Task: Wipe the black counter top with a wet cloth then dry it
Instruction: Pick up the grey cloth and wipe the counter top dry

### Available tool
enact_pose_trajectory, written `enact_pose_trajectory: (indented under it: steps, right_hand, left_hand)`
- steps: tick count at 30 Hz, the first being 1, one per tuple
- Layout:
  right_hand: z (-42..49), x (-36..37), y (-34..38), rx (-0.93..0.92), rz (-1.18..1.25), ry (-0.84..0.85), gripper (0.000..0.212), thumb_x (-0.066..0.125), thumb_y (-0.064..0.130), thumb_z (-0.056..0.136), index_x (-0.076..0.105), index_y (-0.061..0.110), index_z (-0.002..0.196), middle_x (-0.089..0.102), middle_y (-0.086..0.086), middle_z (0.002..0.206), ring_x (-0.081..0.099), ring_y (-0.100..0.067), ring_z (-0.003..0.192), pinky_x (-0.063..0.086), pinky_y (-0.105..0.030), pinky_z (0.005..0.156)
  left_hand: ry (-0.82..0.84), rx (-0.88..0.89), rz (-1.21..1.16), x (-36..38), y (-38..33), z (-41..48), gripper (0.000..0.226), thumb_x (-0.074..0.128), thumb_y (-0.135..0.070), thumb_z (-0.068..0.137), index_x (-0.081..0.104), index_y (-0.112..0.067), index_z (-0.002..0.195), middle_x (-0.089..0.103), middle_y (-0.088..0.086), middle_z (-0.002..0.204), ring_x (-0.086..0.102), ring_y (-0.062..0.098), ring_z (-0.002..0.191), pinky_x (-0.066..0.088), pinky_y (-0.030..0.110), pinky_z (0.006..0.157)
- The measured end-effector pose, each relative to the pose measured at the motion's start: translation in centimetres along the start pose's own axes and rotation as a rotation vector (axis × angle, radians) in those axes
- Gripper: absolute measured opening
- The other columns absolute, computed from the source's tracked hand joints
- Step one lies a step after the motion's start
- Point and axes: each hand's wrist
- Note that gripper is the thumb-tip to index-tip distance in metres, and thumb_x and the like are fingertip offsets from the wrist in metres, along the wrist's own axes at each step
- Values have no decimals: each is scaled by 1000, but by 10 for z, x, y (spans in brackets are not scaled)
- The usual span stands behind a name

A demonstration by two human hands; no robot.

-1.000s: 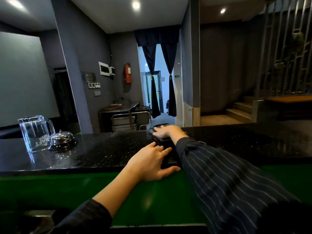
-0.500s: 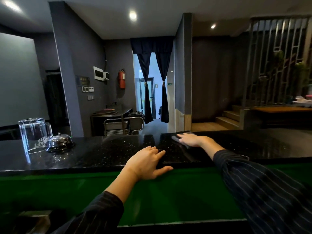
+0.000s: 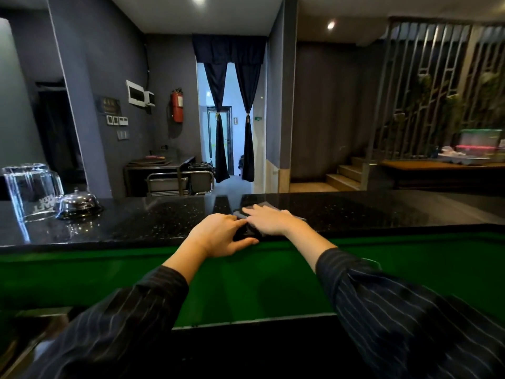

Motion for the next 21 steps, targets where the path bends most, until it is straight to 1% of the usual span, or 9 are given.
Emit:
enact_pose_trajectory:
  steps: [3, 5, 6, 10, 13, 14, 18, 20, 21]
  right_hand:
    - [-35, -3, -21, 42, 96, -53, 50, 23, 29, 103, 19, 30, 153, 17, 5, 161, 15, -19, 148, 16, -57, 113]
    - [-53, -5, -43, 135, 144, -67, 50, 21, 35, 102, 20, 34, 152, 18, 7, 161, 18, -19, 147, 16, -55, 112]
    - [-59, -6, -53, 190, 143, -63, 51, 20, 37, 101, 20, 35, 152, 18, 8, 161, 18, -19, 147, 15, -55, 112]
    - [-53, -3, -61, 440, 149, -63, 53, 22, 36, 99, 18, 35, 152, 16, 6, 162, 17, -23, 147, 12, -56, 114]
    - [-26, 0, -21, 706, 113, -80, 55, 29, 37, 98, 22, 28, 152, 19, -6, 160, 16, -31, 146, 11, -58, 114]
    - [-16, 0, -4, 739, 105, -78, 57, 30, 40, 97, 24, 25, 151, 21, -10, 159, 17, -34, 145, 12, -59, 113]
    - [21, 2, 66, 661, 69, -130, 61, 31, 44, 95, 30, 19, 150, 25, -17, 156, 21, -39, 143, 13, -62, 112]
    - [37, 4, 106, 531, 68, -160, 59, 29, 43, 95, 30, 20, 150, 25, -17, 157, 22, -39, 143, 13, -62, 112]
    - [45, 6, 125, 417, 73, -157, 57, 27, 42, 96, 30, 22, 150, 25, -14, 157, 23, -37, 143, 14, -62, 112]
  left_hand:
    - [8, 0, -22, -1, 7, -18, 77, 16, -72, 85, 43, -23, 139, 61, 8, 128, 60, 27, 113, 51, 38, 93]
    - [24, -40, 23, 2, 23, -46, 77, 9, -67, 88, 37, -22, 144, 50, 8, 141, 50, 25, 128, 41, 42, 106]
    - [28, -88, 35, 4, 33, -64, 75, 7, -65, 90, 35, -22, 145, 47, 7, 144, 48, 24, 131, 37, 45, 108]
    - [15, -267, 69, 3, 58, -113, 68, 7, -61, 92, 42, -25, 138, 56, 0, 136, 52, 23, 126, 39, 51, 102]
    - [-37, -386, -5, 8, 45, -112, 61, 17, -61, 90, 46, -28, 133, 53, -3, 134, 50, 22, 123, 35, 49, 99]
    - [-56, -432, -42, 11, 41, -110, 60, 19, -60, 89, 45, -28, 133, 50, -2, 136, 47, 22, 125, 30, 47, 100]
    - [-93, -452, -64, 18, 40, -110, 63, 16, -58, 85, 41, -27, 134, 43, -1, 140, 40, 23, 129, 25, 45, 103]
    - [-85, -443, -63, 17, 41, -110, 64, 14, -57, 84, 39, -27, 135, 41, -2, 141, 37, 22, 130, 24, 45, 105]
    - [-83, -441, -69, 16, 41, -110, 65, 13, -57, 84, 38, -25, 135, 40, -2, 142, 36, 22, 131, 23, 45, 106]
Point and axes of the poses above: each hand's wrist, its own z-axis towards the middle knuckle, its own x-axis out of the palm, y = z × x
